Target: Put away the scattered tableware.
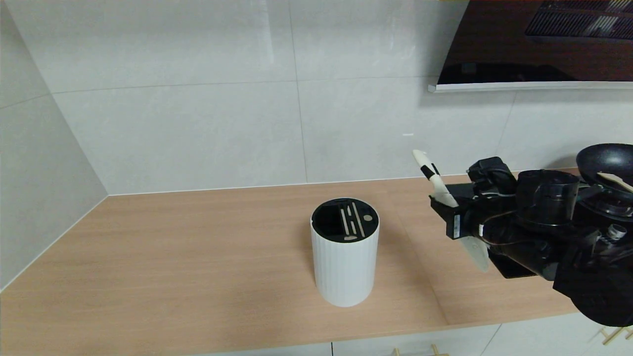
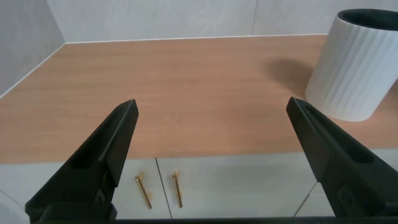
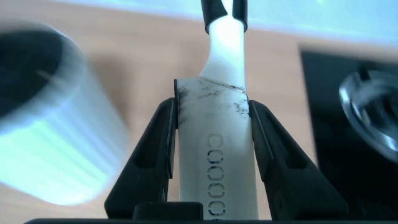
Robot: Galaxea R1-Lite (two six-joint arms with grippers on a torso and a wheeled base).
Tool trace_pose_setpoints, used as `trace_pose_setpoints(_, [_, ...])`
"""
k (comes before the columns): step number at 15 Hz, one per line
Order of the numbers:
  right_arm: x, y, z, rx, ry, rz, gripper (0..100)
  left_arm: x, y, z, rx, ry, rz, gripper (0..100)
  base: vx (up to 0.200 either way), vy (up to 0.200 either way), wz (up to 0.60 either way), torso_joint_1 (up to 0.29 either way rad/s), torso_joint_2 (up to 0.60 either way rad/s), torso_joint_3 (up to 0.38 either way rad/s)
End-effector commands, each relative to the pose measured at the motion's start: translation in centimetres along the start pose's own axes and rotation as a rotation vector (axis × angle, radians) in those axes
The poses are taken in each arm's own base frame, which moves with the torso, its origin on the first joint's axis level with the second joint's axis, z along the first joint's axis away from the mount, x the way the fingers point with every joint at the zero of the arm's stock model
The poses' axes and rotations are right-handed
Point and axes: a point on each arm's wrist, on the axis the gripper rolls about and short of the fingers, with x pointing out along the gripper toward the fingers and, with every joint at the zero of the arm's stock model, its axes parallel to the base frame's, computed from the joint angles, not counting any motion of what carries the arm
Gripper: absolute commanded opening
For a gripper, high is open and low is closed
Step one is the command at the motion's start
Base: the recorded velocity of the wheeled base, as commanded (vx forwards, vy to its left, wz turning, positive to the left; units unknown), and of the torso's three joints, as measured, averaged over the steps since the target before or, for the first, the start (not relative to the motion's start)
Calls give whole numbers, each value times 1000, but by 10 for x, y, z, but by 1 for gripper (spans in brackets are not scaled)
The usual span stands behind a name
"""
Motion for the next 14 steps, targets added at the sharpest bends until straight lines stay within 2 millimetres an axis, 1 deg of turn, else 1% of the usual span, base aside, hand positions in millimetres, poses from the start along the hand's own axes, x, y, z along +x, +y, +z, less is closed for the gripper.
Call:
trace_pose_setpoints(1, [-3,15,28,3,-74,49,0,0,0,0,3,-1,-7,100,0,0,0,0,0,0])
trace_pose_setpoints(3, [-4,28,38,2,-105,93,0,0,-1,1,45,-3,-27,100,0,0,0,0,0,0])
trace_pose_setpoints(4, [-4,31,38,1,-107,103,0,-1,-1,3,45,-12,-31,100,0,0,0,0,0,0])
trace_pose_setpoints(5, [-10,39,35,-6,-96,131,0,-5,-1,18,29,-57,-47,100,0,0,0,0,0,0])
trace_pose_setpoints(6, [-14,43,33,-9,-91,145,0,-9,-1,31,1,-76,-63,100,0,0,0,0,0,0])
trace_pose_setpoints(7, [-17,47,34,-10,-96,160,0,-10,-1,40,-11,-59,-87,100,0,0,0,0,0,0])
trace_pose_setpoints(9, [-26,54,39,-8,-115,186,0,2,-5,65,-18,65,-249,100,0,0,0,0,0,0])
trace_pose_setpoints(10, [-28,55,42,-8,-123,191,0,6,-7,78,-24,73,-313,100,0,0,0,0,0,0])
trace_pose_setpoints(11, [-33,56,46,-4,-136,197,0,22,-10,108,-44,113,-421,100,0,0,0,0,0,0])
trace_pose_setpoints(12, [-38,63,48,-4,-147,219,0,42,-12,133,-81,155,-478,100,0,0,0,0,0,0])
trace_pose_setpoints(13, [-41,67,51,-3,-155,217,0,63,-13,149,-122,205,-518,100,0,0,0,0,0,0])
trace_pose_setpoints(14, [-42,71,53,1,-159,199,0,81,-16,157,-158,258,-576,100,0,0,0,0,0,0])
